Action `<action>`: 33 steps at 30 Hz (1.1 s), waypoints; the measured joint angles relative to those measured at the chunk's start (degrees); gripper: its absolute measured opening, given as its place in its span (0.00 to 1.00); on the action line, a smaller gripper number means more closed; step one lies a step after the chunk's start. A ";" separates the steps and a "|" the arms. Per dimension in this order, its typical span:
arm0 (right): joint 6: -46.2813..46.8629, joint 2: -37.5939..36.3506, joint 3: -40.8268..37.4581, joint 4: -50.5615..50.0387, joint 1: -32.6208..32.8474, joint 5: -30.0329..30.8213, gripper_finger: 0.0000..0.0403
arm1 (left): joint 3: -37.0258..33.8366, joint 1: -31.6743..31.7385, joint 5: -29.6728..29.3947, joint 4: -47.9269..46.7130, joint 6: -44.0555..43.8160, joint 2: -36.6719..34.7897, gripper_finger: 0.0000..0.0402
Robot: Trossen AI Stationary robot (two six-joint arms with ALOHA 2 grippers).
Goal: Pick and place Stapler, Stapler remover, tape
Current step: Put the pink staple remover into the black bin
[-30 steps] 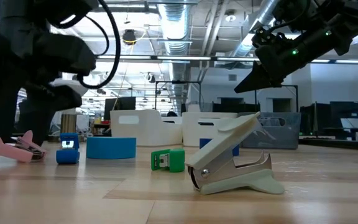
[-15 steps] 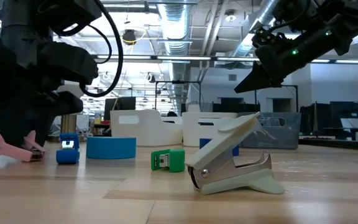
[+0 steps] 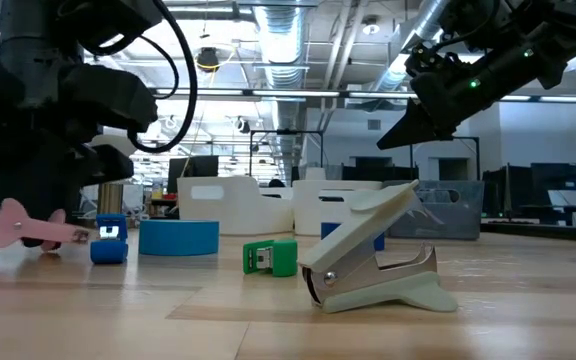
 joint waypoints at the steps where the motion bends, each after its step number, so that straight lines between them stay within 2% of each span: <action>1: -0.01 0.00 0.00 0.00 0.00 0.00 0.00 | -0.05 0.05 -1.10 -0.10 -0.32 -0.61 0.11; 4: 0.00 0.00 0.00 0.00 0.00 -0.01 0.00 | -0.05 0.74 -4.39 -0.07 -0.36 -4.17 0.13; 9: 0.00 0.00 0.00 -0.02 0.00 -0.01 0.00 | -0.03 2.64 -9.86 -0.47 1.79 -13.49 0.08; 14: 0.00 0.00 0.00 -0.02 0.00 -0.01 0.00 | 0.00 5.63 -18.59 -0.50 7.90 -23.22 0.10; 20: 0.00 0.00 0.00 -0.02 0.00 0.00 0.00 | 0.02 12.67 -28.27 0.61 20.27 -30.52 0.09; 27: -0.02 -0.40 0.00 0.00 0.18 -0.01 0.00 | 0.06 21.86 -29.02 9.29 30.66 -34.68 0.10; 33: -1.96 -4.64 0.00 0.12 2.27 0.06 0.00 | 0.06 25.94 -28.97 9.82 32.67 -36.95 0.08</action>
